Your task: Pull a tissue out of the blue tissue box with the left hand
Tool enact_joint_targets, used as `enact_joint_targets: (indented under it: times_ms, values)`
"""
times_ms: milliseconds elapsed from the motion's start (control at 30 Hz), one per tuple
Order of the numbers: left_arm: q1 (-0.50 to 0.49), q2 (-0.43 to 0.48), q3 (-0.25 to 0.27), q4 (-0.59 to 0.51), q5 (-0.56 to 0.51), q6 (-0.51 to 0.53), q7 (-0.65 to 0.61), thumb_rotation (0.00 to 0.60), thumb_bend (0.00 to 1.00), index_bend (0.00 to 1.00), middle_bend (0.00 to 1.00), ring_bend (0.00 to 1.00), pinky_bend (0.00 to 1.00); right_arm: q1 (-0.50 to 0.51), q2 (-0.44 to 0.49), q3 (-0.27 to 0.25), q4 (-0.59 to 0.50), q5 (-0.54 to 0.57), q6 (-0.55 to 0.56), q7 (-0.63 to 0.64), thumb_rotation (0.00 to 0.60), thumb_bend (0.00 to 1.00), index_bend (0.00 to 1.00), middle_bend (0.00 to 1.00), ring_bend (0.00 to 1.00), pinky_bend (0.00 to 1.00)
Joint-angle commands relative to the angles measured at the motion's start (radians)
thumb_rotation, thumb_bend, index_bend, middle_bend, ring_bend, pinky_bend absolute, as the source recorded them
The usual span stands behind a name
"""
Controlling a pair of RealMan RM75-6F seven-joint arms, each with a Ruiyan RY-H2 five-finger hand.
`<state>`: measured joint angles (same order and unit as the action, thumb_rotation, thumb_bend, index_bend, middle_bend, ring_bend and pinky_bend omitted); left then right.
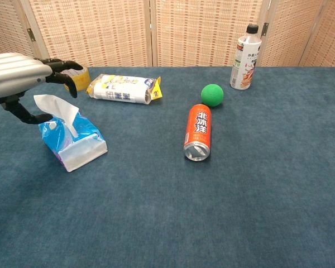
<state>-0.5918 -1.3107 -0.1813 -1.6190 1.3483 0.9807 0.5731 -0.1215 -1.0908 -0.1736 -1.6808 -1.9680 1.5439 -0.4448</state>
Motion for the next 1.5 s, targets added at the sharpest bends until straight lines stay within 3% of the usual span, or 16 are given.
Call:
enact_joint_targets:
  times_ms: [33, 167, 500, 700, 900, 1233, 1367, 1500]
  values:
    - [-0.02, -0.01, 0.01, 0.018, -0.02, -0.014, 0.039, 0.6, 0.42, 0.36, 0.0, 0.02, 0.2, 0.0, 0.0, -0.001, 0.0, -0.002, 0.001, 0.001, 0.6, 0.02, 0.0, 0.0, 0.0, 0.0]
    - [-0.025, -0.012, 0.013, 0.023, -0.03, -0.017, 0.056, 0.6, 0.45, 0.4, 0.0, 0.02, 0.2, 0.0, 0.001, -0.002, 0.001, -0.003, 0.002, 0.002, 0.6, 0.02, 0.0, 0.0, 0.0, 0.0]
    - [-0.05, -0.016, 0.042, 0.049, -0.099, -0.026, 0.112, 0.6, 0.55, 0.66, 0.08, 0.04, 0.22, 0.002, -0.001, -0.005, 0.006, -0.011, 0.006, 0.007, 0.6, 0.02, 0.0, 0.0, 0.0, 0.0]
    - [-0.051, 0.013, 0.055, 0.019, -0.084, 0.003, 0.11, 0.6, 0.56, 0.67, 0.08, 0.04, 0.22, 0.001, 0.0, -0.005, 0.006, -0.012, 0.009, 0.008, 0.6, 0.02, 0.0, 0.0, 0.0, 0.0]
    - [-0.053, 0.1, 0.028, -0.076, -0.074, 0.055, 0.114, 0.6, 0.56, 0.67, 0.08, 0.04, 0.22, 0.001, 0.001, -0.005, 0.005, -0.011, 0.01, 0.009, 0.6, 0.02, 0.0, 0.0, 0.0, 0.0]
    - [-0.056, 0.321, -0.066, -0.292, -0.115, 0.14, 0.127, 0.6, 0.56, 0.68, 0.09, 0.05, 0.22, -0.001, -0.001, -0.009, 0.009, -0.018, 0.014, 0.008, 0.6, 0.02, 0.0, 0.0, 0.0, 0.0]
    - [-0.044, 0.394, -0.09, -0.33, -0.141, 0.169, 0.113, 0.6, 0.56, 0.68, 0.09, 0.05, 0.22, -0.003, 0.0, -0.011, 0.011, -0.024, 0.021, 0.01, 0.6, 0.02, 0.0, 0.0, 0.0, 0.0]
    - [-0.019, 0.439, -0.083, -0.327, -0.147, 0.171, 0.046, 0.6, 0.56, 0.68, 0.09, 0.05, 0.22, -0.004, 0.0, -0.012, 0.012, -0.03, 0.026, 0.011, 0.6, 0.02, 0.0, 0.0, 0.0, 0.0]
